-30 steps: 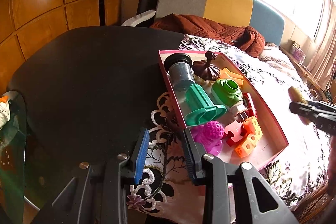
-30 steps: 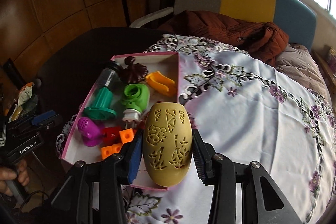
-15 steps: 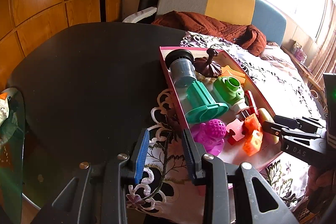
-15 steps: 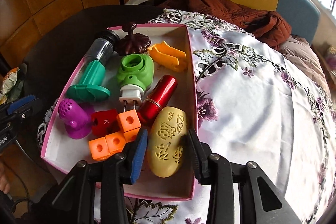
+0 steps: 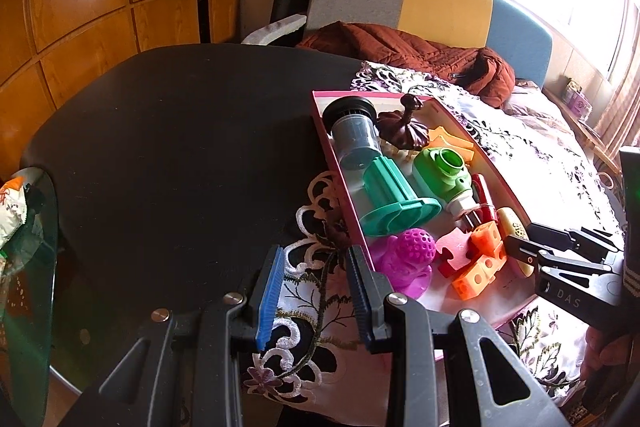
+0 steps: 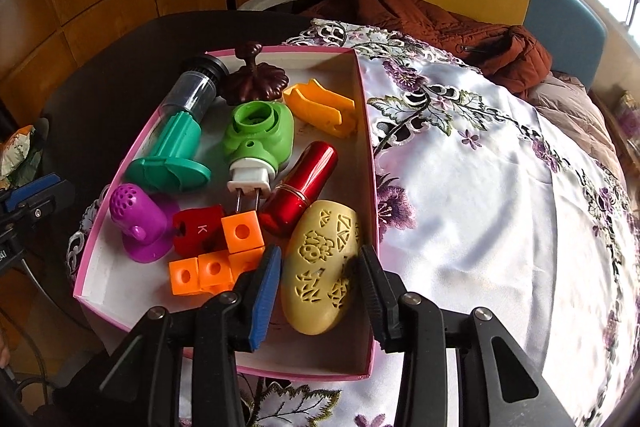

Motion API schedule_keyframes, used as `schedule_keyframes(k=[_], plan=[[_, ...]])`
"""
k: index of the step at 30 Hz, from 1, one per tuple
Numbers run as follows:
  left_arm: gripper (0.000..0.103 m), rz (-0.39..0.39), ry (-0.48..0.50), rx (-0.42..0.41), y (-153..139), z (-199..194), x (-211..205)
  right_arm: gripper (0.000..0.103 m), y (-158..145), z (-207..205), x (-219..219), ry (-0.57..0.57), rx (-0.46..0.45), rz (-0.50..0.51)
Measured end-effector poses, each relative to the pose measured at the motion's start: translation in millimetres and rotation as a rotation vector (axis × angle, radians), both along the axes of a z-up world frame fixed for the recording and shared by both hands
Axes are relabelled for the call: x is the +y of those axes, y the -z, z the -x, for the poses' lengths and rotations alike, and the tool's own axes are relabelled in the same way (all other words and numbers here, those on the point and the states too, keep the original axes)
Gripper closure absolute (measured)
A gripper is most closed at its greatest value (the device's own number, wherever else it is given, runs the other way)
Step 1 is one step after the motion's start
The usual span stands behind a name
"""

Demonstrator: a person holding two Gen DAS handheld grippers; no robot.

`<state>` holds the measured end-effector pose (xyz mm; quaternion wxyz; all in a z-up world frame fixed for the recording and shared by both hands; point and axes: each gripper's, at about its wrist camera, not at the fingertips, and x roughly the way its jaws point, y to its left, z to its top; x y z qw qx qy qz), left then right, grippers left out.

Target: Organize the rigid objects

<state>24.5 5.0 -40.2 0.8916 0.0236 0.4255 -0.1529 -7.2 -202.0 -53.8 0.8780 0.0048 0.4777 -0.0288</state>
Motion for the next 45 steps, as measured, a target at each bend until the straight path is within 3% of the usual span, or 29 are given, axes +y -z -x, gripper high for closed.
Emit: schedule_keyframes(k=[6, 9, 11, 13, 18, 22, 24, 25, 26, 36, 39, 45], plan=[[0.071, -0.021, -0.025, -0.013, -3, 4, -1, 0.057, -7, 8, 2, 0.003, -0.031, -0.003], [0.065, -0.036, -0.048, -0.034, -5, 8, -3, 0.042, -17, 13, 4, 0.013, -0.079, 0.016], [0.062, -0.039, -0.064, -0.052, -8, 12, -5, 0.037, -25, 18, 4, 0.026, -0.116, 0.018], [0.061, -0.036, -0.076, -0.062, -10, 15, -7, 0.024, -33, 22, 2, 0.054, -0.156, 0.026], [0.060, -0.052, -0.078, -0.112, -20, 29, -19, 0.018, -45, 29, -2, 0.127, -0.226, 0.020], [0.059, -0.118, -0.079, -0.132, -23, 36, -34, 0.018, -41, 28, -4, 0.161, -0.221, 0.024], [0.051, -0.133, -0.076, -0.125, -23, 38, -39, 0.018, -39, 29, -5, 0.171, -0.214, 0.016], [0.038, -0.131, -0.071, -0.117, -22, 39, -41, 0.018, -39, 30, -6, 0.173, -0.214, 0.016], [0.035, -0.123, -0.069, -0.116, -23, 40, -41, 0.018, -39, 31, -6, 0.174, -0.216, 0.017], [0.035, -0.107, -0.092, -0.137, -25, 45, -40, 0.018, -41, 35, -2, 0.180, -0.233, 0.023], [0.049, -0.096, -0.100, -0.142, -25, 44, -37, 0.018, -41, 35, -1, 0.179, -0.233, 0.026], [0.051, -0.086, -0.092, -0.152, -25, 45, -36, 0.018, -41, 34, -1, 0.178, -0.232, 0.031]])
